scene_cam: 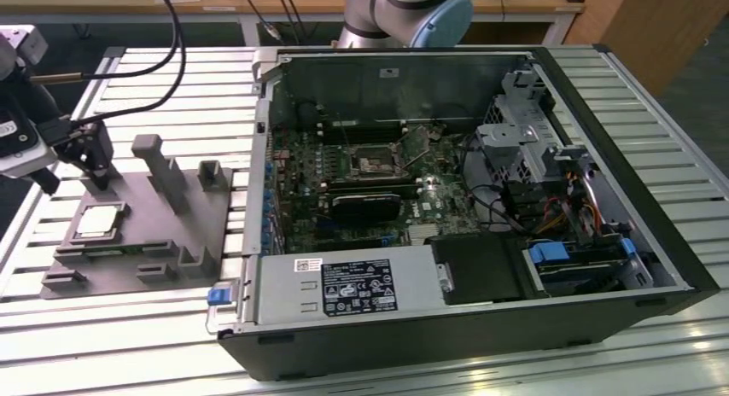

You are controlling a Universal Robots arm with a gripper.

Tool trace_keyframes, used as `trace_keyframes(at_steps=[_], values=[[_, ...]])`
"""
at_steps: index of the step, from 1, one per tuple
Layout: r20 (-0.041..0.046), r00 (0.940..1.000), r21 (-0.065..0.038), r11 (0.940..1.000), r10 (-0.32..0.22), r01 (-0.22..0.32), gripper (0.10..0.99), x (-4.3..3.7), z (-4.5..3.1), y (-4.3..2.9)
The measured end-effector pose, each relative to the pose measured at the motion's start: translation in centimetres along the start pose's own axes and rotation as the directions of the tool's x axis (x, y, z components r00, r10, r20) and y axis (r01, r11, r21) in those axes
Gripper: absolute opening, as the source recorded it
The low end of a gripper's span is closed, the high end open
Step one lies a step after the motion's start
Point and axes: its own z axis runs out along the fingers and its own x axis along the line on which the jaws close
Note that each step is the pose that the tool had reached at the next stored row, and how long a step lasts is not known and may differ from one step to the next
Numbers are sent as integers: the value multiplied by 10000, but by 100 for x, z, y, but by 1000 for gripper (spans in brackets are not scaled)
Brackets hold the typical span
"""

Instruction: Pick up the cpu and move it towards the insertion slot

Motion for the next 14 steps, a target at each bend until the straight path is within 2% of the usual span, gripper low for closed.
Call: trace_keyframes(at_steps=[14], values=[[0,10000,-2,10000,-7,7,647,43,174,-35]])
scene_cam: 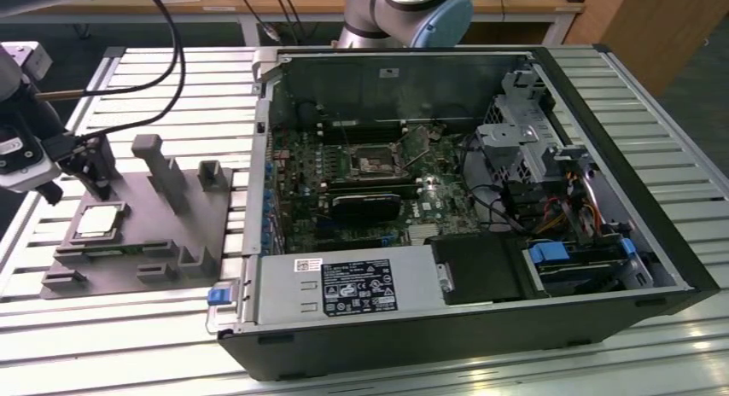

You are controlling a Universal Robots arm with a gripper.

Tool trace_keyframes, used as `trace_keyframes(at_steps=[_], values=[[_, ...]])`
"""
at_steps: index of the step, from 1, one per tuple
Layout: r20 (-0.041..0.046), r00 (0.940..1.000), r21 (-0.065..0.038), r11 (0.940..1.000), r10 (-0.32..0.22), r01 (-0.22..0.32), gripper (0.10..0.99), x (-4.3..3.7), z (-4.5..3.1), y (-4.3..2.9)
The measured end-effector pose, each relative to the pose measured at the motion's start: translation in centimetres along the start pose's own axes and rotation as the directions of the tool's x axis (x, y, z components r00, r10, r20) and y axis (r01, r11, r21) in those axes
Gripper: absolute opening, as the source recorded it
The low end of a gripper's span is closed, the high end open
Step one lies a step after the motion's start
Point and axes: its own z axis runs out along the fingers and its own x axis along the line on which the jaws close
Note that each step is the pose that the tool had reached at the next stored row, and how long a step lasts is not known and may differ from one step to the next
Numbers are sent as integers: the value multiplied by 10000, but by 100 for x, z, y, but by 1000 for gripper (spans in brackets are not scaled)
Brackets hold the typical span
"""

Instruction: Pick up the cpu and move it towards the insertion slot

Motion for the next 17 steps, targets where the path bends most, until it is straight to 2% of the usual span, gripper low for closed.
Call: trace_keyframes(at_steps=[17], values=[[1,10000,2,10000,1,-1,647,1,209,-20]])
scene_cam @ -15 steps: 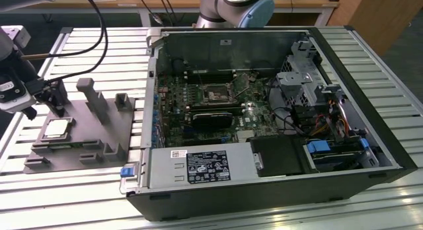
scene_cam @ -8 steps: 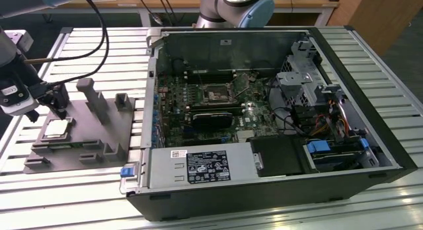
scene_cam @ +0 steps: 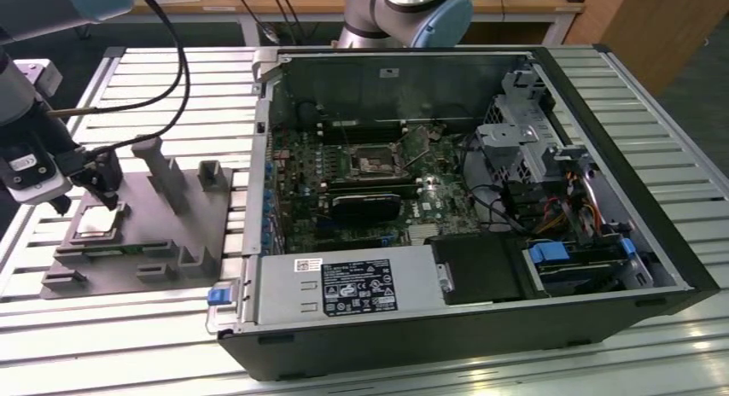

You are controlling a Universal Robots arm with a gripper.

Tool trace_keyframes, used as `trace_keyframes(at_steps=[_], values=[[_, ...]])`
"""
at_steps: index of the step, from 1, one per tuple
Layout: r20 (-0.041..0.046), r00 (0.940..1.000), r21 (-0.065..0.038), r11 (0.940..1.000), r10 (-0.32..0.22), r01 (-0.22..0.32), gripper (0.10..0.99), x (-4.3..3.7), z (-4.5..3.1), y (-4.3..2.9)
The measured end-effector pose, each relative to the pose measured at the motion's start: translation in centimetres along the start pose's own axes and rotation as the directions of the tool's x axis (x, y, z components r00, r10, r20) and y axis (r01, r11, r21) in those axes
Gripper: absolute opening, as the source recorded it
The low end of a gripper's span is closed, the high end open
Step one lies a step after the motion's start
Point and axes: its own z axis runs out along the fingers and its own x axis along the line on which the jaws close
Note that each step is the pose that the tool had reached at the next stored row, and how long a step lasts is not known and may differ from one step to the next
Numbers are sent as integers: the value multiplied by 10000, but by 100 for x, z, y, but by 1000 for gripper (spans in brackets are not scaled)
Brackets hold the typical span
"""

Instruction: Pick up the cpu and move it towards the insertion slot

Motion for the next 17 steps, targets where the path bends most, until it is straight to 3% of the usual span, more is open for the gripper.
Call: trace_keyframes(at_steps=[7,17], values=[[-12,9993,0,9993,-375,375,647,7,56,-4],[-5,9993,0,9993,-368,368,647,39,186,-8]])
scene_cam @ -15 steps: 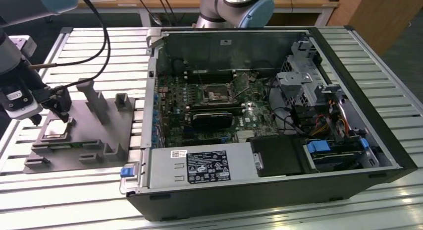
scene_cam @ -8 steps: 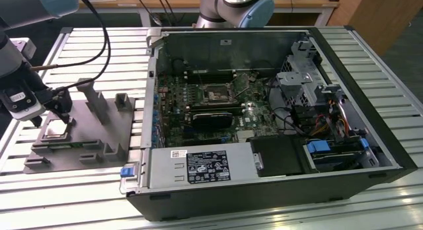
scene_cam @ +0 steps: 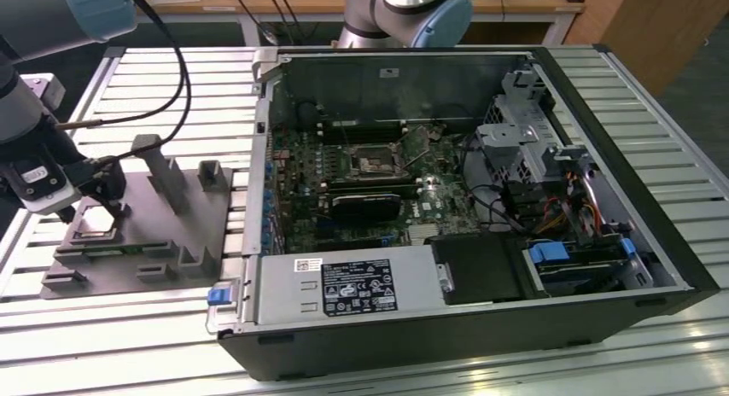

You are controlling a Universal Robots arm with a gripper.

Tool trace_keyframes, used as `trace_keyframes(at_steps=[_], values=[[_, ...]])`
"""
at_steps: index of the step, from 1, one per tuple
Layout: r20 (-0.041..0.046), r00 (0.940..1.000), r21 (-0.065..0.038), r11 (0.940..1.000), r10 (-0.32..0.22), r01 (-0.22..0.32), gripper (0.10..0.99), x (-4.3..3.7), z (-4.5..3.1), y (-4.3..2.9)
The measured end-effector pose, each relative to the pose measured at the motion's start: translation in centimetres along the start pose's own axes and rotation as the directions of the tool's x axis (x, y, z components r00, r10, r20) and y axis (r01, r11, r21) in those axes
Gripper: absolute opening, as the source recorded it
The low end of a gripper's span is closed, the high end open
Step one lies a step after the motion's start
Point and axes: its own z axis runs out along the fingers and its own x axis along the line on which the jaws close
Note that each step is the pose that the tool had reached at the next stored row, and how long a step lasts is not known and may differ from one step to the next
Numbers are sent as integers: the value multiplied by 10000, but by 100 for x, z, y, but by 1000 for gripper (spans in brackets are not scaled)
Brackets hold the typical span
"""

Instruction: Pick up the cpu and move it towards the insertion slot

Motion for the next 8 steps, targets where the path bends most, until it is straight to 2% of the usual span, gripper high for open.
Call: trace_keyframes(at_steps=[8], values=[[31,9998,6,9998,181,-181,647,10,84,-2]])
